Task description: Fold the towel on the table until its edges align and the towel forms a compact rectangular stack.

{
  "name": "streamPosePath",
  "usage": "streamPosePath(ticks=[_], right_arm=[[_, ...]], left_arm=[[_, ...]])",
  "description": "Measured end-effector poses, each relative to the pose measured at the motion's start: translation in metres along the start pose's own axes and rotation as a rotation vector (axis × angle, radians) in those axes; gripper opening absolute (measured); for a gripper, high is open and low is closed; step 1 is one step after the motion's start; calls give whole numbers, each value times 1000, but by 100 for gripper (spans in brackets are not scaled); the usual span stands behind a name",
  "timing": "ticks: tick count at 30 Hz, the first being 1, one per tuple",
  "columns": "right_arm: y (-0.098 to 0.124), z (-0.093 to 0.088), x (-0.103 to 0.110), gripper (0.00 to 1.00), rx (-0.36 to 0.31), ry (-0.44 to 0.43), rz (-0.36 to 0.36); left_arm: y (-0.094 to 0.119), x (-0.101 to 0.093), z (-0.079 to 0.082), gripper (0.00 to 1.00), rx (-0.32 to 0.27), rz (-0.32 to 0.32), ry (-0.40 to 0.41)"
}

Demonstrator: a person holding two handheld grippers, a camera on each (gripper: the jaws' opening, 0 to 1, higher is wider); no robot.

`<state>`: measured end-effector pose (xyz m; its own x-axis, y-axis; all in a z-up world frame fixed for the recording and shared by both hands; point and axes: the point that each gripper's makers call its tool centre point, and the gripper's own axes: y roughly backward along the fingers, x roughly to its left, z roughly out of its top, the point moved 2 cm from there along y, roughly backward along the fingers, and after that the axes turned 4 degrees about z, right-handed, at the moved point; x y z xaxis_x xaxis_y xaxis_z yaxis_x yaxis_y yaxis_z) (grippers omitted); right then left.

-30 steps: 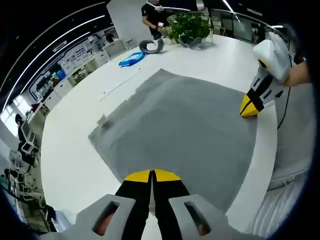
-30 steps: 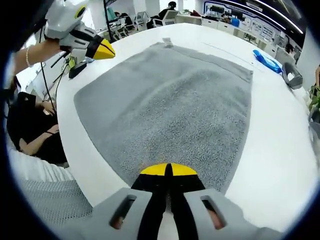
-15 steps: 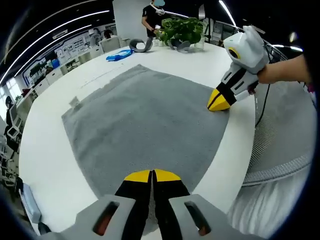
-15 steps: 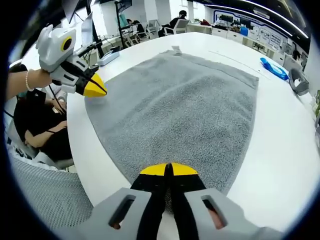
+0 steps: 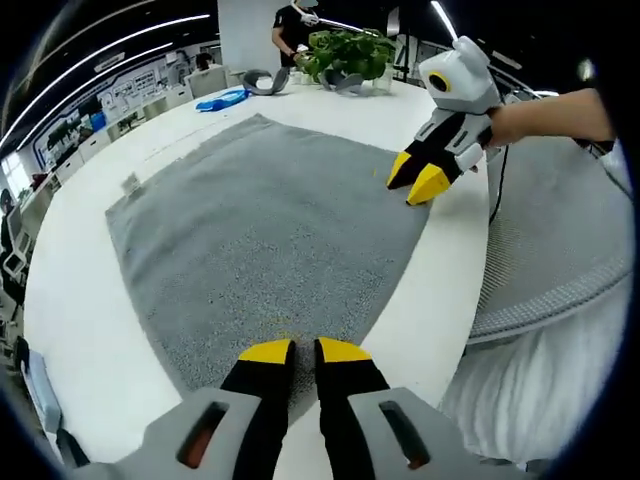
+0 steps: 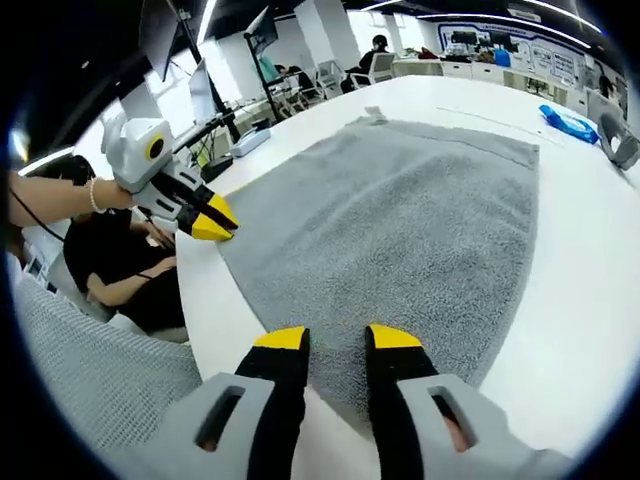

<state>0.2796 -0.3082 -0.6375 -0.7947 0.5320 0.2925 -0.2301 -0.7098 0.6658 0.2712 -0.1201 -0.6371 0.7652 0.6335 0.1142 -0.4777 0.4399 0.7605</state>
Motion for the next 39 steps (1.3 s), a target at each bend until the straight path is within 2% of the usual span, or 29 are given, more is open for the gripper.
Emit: streamPosePath(ticks=[5, 9, 11, 17, 22, 24, 29, 34, 39], right_arm=[[0, -3, 4, 29, 37, 80, -1], [1, -9, 6, 30, 95, 225, -13], [3, -11, 5, 29, 110, 262, -33], [14, -22, 2, 24, 142, 280, -62], [24, -30, -4, 22, 152, 312, -80], [28, -33, -6, 22, 155, 326, -89], [38, -40, -12, 21, 153, 321, -109], [51, -47, -23, 15, 148, 306, -146], [54, -50, -27, 11, 135, 307, -176]], left_arm=[[1, 2, -4, 14, -16, -7, 18], [2, 3, -4, 17, -29, 5, 10], [3, 5, -4, 21, -35, 27, 6], [7, 5, -10, 27, -20, 0, 26], [13, -2, -20, 33, 7, -16, -23], [13, -3, -23, 33, 9, -15, -12], [15, 1, -25, 30, -1, -8, -7], [19, 3, -28, 25, 4, 11, -7], [25, 11, -29, 19, -8, 56, -9]])
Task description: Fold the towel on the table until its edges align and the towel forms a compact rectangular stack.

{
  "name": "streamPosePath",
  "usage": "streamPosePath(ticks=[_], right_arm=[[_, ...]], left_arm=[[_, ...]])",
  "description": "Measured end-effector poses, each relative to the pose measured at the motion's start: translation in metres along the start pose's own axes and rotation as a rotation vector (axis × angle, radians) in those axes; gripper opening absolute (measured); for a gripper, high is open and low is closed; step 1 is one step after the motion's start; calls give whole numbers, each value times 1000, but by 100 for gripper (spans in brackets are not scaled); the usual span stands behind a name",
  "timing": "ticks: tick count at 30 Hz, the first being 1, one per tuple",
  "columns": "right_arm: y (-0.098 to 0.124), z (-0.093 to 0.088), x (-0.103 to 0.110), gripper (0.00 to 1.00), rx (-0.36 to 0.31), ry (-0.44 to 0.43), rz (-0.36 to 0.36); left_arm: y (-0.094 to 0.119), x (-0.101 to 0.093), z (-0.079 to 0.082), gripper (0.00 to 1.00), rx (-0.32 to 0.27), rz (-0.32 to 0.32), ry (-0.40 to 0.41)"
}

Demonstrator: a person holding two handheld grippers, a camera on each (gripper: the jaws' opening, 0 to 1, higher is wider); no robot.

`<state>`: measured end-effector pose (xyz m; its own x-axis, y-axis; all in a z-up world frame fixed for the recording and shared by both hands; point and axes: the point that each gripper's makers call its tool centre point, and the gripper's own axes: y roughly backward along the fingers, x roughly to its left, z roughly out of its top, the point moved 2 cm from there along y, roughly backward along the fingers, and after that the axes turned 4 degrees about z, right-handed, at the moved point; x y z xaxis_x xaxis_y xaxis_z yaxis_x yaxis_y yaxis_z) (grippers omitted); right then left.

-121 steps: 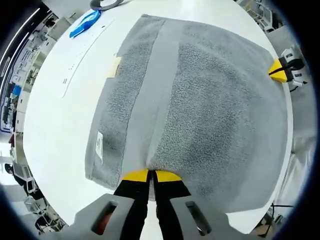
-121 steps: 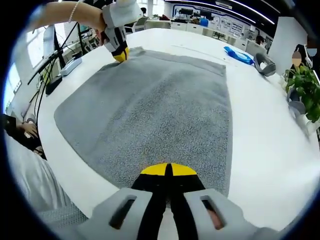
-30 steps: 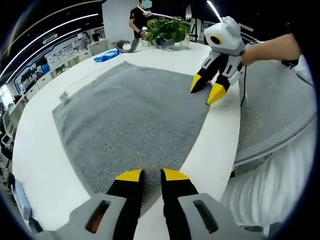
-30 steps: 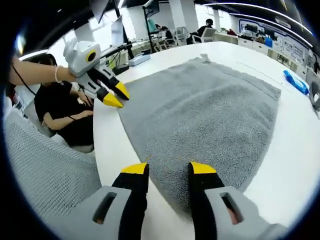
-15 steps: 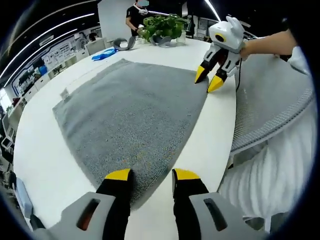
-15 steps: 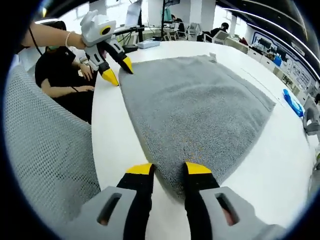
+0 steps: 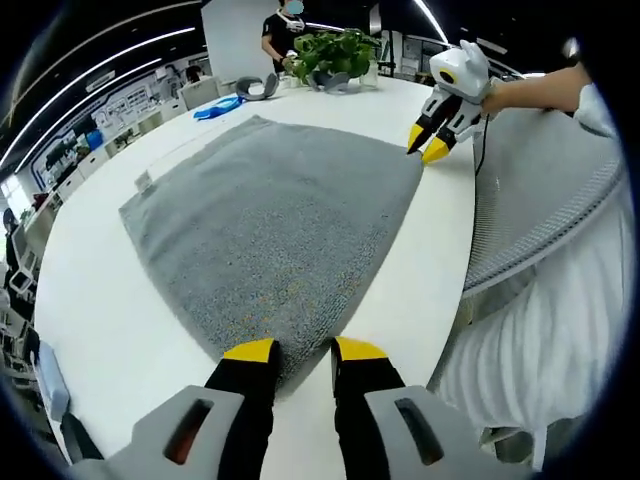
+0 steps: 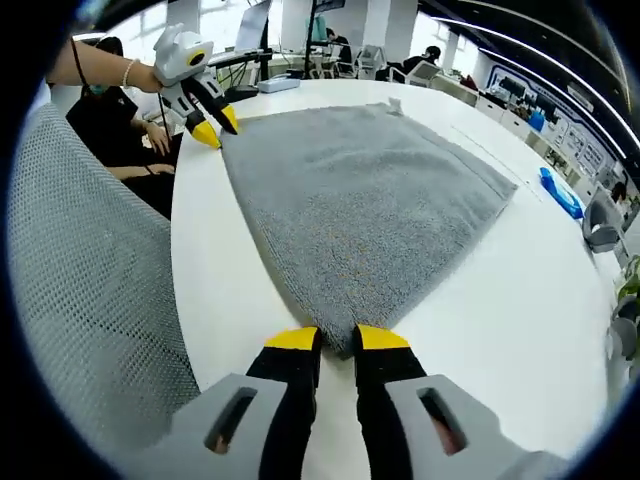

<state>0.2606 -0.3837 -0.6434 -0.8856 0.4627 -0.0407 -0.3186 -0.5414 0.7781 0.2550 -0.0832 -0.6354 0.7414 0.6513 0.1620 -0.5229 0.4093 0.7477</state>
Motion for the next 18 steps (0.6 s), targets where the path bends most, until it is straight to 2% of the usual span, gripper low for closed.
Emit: streamPosePath(ticks=[6, 7, 8, 9, 10, 15, 18], right_arm=[[-3, 1, -4, 4, 33, 6, -36], [-2, 1, -5, 4, 31, 3, -34], [-2, 0, -5, 4, 27, -5, -31], [-2, 0, -6, 3, 18, -19, -30], [-2, 0, -7, 3, 7, -36, -26], [-1, 2, -7, 2, -11, -141, -14], [-1, 2, -8, 1, -16, -213, 9]], left_arm=[[1, -2, -2, 16, 10, 23, 27], [2, 4, -4, 9, 28, 81, -2], [2, 7, -2, 7, 16, 113, -58], [1, 2, 1, 6, -13, 98, -113], [2, 1, -1, 5, -13, 122, -128], [3, 1, -3, 4, -14, 173, -1], [2, 1, -3, 3, 2, 177, 17]])
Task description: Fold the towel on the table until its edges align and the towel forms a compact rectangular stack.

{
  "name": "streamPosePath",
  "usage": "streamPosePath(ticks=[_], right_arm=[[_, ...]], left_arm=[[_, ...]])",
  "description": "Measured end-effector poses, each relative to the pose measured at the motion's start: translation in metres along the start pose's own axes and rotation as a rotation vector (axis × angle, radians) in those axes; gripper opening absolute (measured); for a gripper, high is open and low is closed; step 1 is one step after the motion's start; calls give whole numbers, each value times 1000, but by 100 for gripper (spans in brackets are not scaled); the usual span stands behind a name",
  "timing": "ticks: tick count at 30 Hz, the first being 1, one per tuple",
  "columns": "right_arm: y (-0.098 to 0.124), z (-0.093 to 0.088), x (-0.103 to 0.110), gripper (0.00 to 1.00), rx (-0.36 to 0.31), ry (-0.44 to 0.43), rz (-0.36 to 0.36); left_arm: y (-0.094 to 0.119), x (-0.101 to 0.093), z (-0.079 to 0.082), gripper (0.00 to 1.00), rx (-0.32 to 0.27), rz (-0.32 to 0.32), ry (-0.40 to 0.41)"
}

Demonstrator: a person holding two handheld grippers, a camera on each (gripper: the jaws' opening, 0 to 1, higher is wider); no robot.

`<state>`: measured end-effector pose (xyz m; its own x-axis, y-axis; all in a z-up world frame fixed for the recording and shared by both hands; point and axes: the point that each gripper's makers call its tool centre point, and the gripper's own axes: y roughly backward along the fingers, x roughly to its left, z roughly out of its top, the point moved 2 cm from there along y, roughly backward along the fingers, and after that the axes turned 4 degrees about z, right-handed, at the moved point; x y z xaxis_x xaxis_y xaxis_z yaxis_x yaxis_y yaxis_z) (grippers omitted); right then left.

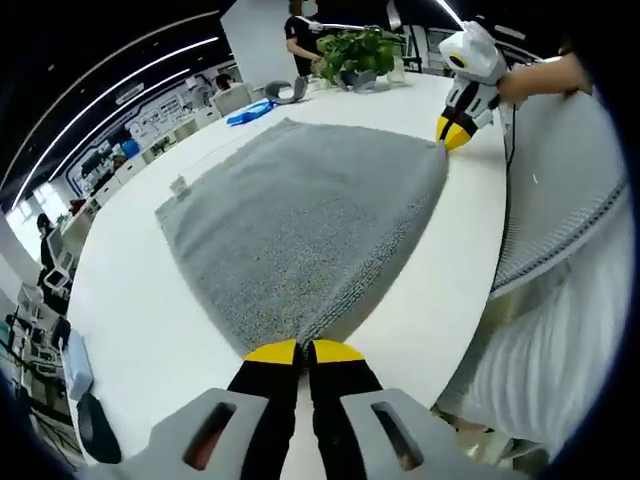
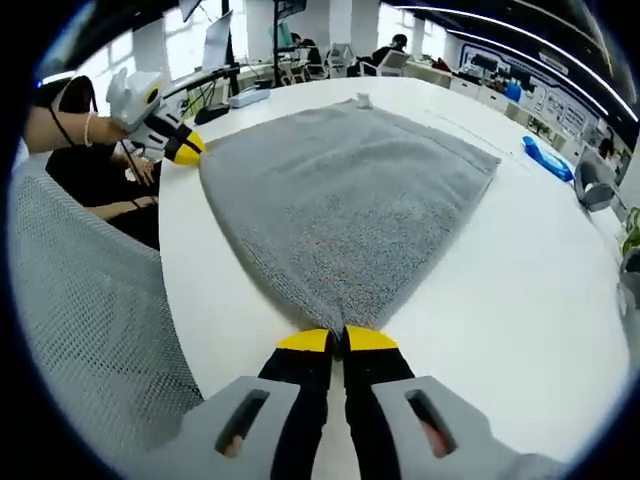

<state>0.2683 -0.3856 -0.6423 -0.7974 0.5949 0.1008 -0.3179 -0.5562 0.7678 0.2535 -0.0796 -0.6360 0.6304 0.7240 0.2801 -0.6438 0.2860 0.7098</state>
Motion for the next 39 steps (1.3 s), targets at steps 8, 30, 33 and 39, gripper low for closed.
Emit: streamPosePath(ticks=[8, 30, 33, 39], right_arm=[[9, 2, 2, 1, 9, -21, 21], [56, 18, 24, 1, -17, -47, 75], [61, 20, 28, 1, -17, -50, 82], [71, 26, 32, 1, -10, -12, 72]], left_arm=[[3, -4, 2, 3, 57, 16, 23], [44, -4, 31, 3, 34, 29, 39], [49, -2, 36, 3, 34, 39, 31], [59, 3, 46, 3, 29, 54, 53]])
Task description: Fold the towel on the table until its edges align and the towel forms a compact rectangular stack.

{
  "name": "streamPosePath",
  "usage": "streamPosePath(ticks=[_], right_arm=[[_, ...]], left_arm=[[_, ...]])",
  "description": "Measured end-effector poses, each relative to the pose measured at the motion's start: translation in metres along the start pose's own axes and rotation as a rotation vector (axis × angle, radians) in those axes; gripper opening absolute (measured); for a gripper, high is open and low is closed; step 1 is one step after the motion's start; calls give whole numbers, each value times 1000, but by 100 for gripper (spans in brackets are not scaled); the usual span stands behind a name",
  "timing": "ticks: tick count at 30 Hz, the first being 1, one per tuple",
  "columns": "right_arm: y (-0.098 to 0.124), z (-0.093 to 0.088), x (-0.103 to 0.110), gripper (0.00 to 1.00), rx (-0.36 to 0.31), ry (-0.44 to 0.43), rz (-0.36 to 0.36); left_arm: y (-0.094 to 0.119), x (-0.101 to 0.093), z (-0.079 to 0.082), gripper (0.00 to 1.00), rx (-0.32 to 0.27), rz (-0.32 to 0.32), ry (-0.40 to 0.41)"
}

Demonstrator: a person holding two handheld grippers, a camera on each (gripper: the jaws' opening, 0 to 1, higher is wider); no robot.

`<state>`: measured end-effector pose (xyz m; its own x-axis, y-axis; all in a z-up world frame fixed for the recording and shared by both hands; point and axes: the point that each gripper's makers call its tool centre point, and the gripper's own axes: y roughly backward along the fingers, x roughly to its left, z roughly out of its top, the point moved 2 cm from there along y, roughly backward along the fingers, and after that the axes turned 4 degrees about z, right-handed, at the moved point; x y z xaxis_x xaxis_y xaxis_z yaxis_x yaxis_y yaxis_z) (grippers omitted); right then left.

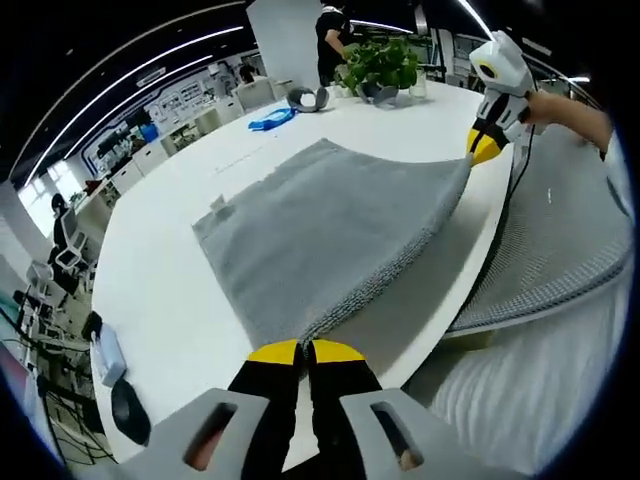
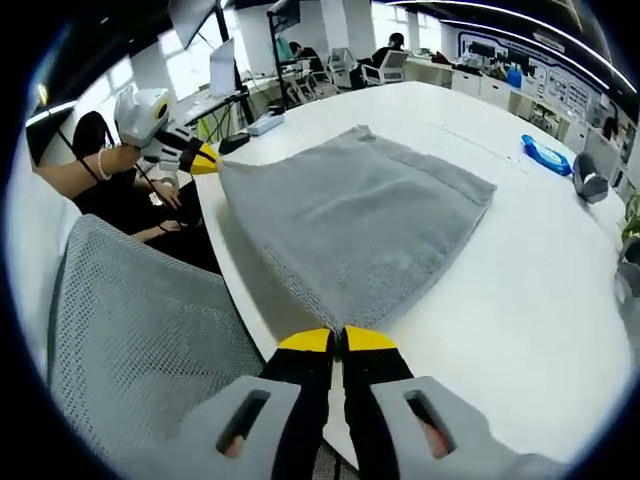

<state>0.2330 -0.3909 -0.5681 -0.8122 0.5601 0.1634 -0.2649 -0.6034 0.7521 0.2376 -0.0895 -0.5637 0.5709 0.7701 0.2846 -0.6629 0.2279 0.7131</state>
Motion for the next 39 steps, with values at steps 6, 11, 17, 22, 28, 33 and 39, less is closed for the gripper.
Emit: streamPosePath(ticks=[6, 11, 17, 22, 28, 33, 39], right_arm=[[11, 8, 1, 1, -10, 15, -8], [20, 11, 5, 1, -26, 4, 18], [27, 12, 12, 1, -16, 27, 24], [30, 9, 11, 1, 14, 53, 9], [37, 6, 11, 0, 25, 36, 22], [48, 12, 13, 0, 18, 43, 22], [53, 21, 11, 0, 4, 67, -1]], left_arm=[[7, 1, 4, 3, 12, 2, -36], [14, 2, 9, 3, 20, 1, -56], [20, 2, 14, 3, 31, -21, -49], [27, -1, 21, 3, 36, -34, -56], [37, -1, 32, 3, 31, -37, -70], [43, -2, 37, 3, 25, -47, -68], [42, -3, 34, 3, 33, -53, -61]])
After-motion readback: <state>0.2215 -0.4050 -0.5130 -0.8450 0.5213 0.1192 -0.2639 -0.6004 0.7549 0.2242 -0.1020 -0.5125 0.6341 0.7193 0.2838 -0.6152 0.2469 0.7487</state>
